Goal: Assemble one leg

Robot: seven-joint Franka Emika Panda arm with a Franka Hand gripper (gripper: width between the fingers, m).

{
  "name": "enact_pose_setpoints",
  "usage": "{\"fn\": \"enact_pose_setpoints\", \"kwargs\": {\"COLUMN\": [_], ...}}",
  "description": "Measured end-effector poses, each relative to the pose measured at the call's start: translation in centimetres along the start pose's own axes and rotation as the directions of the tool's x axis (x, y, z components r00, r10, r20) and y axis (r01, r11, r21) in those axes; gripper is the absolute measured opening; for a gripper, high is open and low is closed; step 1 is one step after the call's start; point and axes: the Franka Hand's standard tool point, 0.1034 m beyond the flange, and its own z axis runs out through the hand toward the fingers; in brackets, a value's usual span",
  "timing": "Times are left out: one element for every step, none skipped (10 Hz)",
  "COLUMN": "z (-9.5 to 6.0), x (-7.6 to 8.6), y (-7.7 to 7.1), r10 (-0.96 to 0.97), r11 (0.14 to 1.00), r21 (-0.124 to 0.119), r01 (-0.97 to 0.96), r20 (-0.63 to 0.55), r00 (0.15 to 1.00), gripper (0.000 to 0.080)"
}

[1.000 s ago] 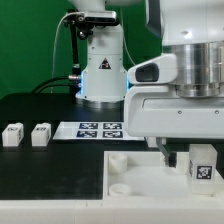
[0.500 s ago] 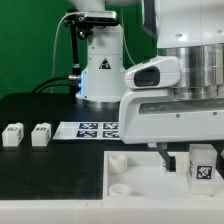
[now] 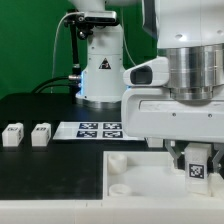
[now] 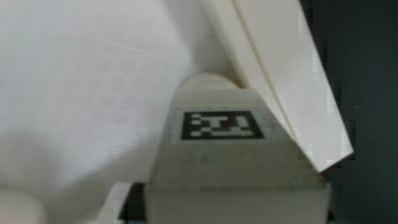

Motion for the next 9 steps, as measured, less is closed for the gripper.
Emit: {"fn": "enact_pose_setpoints", "kwargs": {"z": [0.0, 0.1, 0.19, 0.19, 0.12, 0.09, 0.08, 0.15, 0.16], "x": [0.1, 0.05, 0.01, -0.19, -0.21, -0.33, -0.32, -0.38, -0.4], "y": [0.04, 0.12, 0.1, 0.08, 0.09, 0.03, 0.05, 0.07, 0.06], "r10": [0.177, 0.409, 0.613, 0.779, 0.826, 0.877, 0.877, 0.874, 0.848], "r11": [0.984, 0.912, 0.789, 0.627, 0.563, 0.479, 0.479, 0.485, 0.529], "r21": [-0.024, -0.046, -0.068, -0.07, -0.078, -0.085, -0.085, -0.087, -0.086], "r01": [-0.177, -0.408, -0.611, -0.776, -0.822, -0.873, -0.873, -0.87, -0.844], "r20": [0.014, 0.024, 0.029, 0.025, 0.019, 0.009, 0.008, 0.009, 0.013], "r00": [0.984, 0.912, 0.789, 0.627, 0.564, 0.481, 0.48, 0.487, 0.53], "gripper": [0.0291, 0.0291, 0.0291, 0.0291, 0.0291, 0.0291, 0.0291, 0.0291, 0.047]}}
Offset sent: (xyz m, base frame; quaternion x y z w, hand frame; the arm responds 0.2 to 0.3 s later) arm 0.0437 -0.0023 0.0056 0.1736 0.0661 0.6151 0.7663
